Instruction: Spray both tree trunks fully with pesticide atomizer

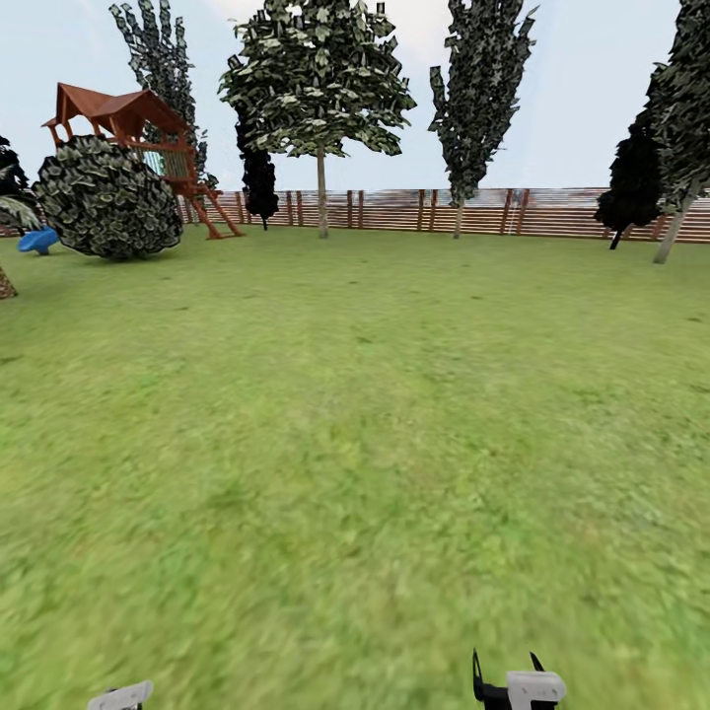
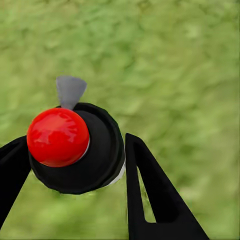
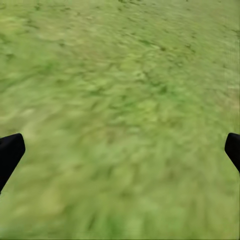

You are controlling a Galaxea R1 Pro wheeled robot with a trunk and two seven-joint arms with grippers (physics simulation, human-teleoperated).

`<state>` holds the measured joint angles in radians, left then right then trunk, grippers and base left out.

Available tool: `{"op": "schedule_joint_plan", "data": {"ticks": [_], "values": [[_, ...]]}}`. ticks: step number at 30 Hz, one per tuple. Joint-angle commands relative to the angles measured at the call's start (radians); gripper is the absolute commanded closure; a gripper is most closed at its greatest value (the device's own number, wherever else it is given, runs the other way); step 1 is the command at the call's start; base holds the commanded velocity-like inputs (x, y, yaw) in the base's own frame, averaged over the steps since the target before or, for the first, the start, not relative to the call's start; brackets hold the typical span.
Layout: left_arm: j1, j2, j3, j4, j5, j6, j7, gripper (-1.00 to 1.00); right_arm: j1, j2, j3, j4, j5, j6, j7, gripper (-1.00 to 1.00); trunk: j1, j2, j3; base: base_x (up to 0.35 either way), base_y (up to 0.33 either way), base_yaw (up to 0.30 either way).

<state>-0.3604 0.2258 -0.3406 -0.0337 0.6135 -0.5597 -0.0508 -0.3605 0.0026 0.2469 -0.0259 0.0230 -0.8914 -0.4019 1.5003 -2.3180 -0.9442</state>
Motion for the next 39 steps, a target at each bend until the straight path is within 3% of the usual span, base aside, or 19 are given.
{"op": "schedule_joint_plan", "data": {"ticks": [1, 39], "values": [[0.0, 0.0, 0.0, 0.0, 0.0, 0.0, 0.0, 1.0, 0.0, 0.0, 0.0, 0.0, 0.0, 0.0, 0.0, -1.0, 0.0, 0.0, 0.0, 0.339, 0.0, 0.0], [0.0, -0.001, 0.0, 0.0, 0.0, -0.001, 0.0, 1.0, 0.003, 0.0, 0.0, 0.0, 0.0, 0.0, 0.0, -1.0, 0.0, 0.0, 0.0, 0.339, 0.0, 0.0]]}}
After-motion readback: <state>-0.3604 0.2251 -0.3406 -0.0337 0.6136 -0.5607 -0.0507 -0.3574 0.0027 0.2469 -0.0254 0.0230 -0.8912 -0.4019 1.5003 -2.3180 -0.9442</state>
